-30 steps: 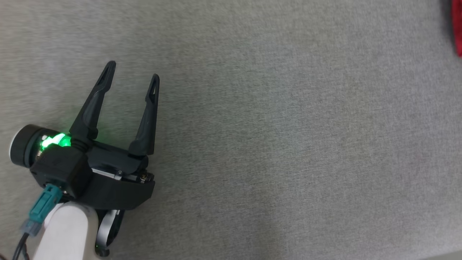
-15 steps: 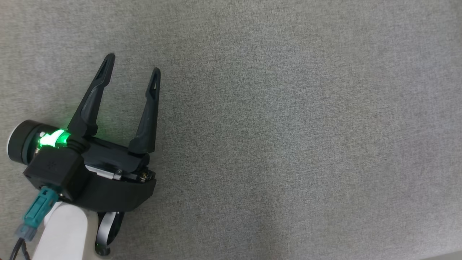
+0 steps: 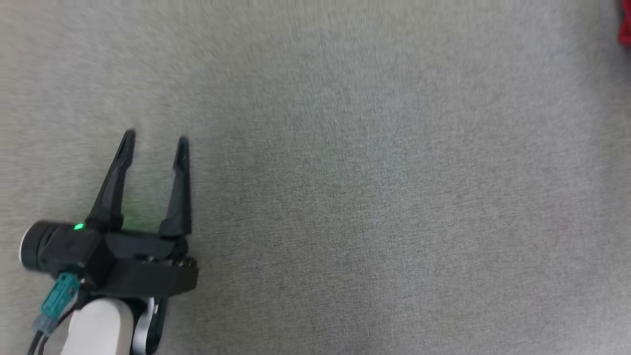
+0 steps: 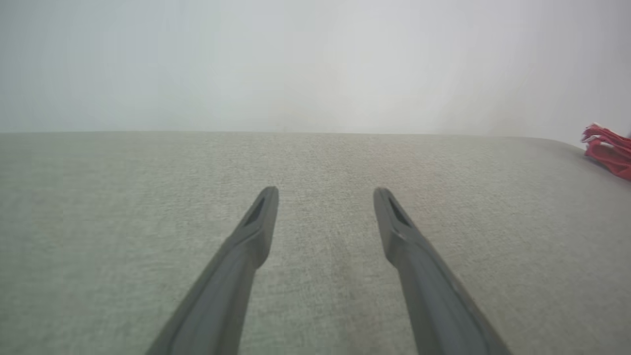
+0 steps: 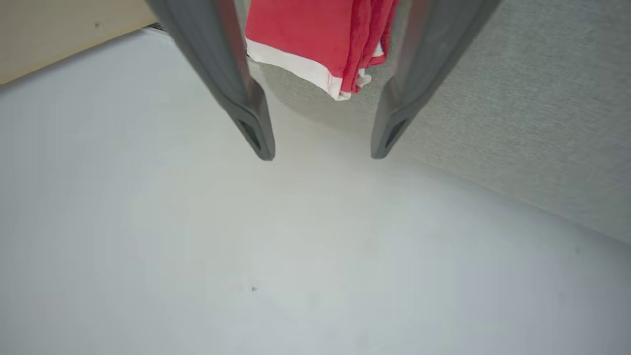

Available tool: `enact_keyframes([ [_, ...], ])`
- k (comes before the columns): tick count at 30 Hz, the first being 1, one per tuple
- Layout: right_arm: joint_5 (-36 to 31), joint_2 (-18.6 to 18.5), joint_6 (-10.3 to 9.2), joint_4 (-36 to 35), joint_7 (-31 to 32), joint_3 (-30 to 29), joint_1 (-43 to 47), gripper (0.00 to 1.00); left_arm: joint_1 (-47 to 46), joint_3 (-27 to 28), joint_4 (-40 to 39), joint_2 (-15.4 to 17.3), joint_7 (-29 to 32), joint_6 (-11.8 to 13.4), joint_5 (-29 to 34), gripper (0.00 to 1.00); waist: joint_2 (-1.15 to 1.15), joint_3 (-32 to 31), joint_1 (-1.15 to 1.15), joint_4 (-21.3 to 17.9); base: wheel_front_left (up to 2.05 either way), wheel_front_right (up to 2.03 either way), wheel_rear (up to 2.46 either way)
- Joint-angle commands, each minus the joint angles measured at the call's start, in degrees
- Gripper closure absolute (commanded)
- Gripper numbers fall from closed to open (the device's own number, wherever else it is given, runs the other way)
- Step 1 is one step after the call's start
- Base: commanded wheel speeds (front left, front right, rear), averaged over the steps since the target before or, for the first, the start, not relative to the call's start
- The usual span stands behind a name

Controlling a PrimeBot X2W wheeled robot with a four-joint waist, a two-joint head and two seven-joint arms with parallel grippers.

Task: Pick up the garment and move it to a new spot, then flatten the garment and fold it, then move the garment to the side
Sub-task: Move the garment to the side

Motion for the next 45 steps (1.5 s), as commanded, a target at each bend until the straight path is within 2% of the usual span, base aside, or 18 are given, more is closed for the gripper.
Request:
enact_keyframes([
  [1,0.4,0.9,-0.13,-0.8,-0.8,0.4,2.0,0.0,1.6,0.5,0.5,0.0,-0.4,0.4,-1.0,0.0,-0.01,-6.1,0.0,2.5,0.0,0.0,0.0],
  [8,0.6,8.2,-0.13,-5.2,-4.0,-1.5,11.0,0.0,8.4,3.6,1.5,-0.3,-1.1,1.7,-2.2,0.0,-0.01,-15.0,0.0,4.6,0.0,0.0,0.0],
  [14,0.0,14.1,-0.13,-10.0,-5.3,-6.7,22.2,0.0,13.1,4.9,1.6,-0.6,-1.1,2.0,-3.0,0.0,-0.01,-19.9,0.0,6.1,0.0,0.0,0.0],
  [23,-2.9,21.9,-0.13,-20.2,-5.5,-14.4,39.2,0.0,16.9,5.3,1.5,-1.9,-1.1,1.9,-3.0,0.0,-0.01,-23.6,0.0,6.2,0.0,0.0,0.0],
  [25,-3.1,22.7,-0.13,-21.1,-5.4,-15.1,40.8,0.0,17.0,5.2,1.7,-2.0,-1.1,1.8,-3.0,0.0,-0.01,-23.9,0.0,6.1,0.0,0.0,0.0],
  [34,-6.1,30.7,-0.13,-28.5,-3.8,-21.1,54.6,0.0,17.9,4.5,4.3,-2.1,-1.1,0.6,-3.1,0.0,-0.01,-28.0,0.0,6.3,0.0,0.0,0.0],
  [39,-7.9,34.3,-0.13,-31.0,-3.3,-24.7,60.3,0.0,18.3,3.9,5.5,-1.9,-1.1,0.0,-3.4,0.0,-0.01,-29.7,0.0,6.9,0.0,0.0,0.0],
  [45,-10.4,37.2,-0.13,-34.1,-2.1,-26.1,64.7,0.0,19.0,3.2,6.4,-1.5,-0.8,-0.4,-3.5,0.0,-0.01,-31.0,0.0,7.2,0.0,0.0,0.0],
])
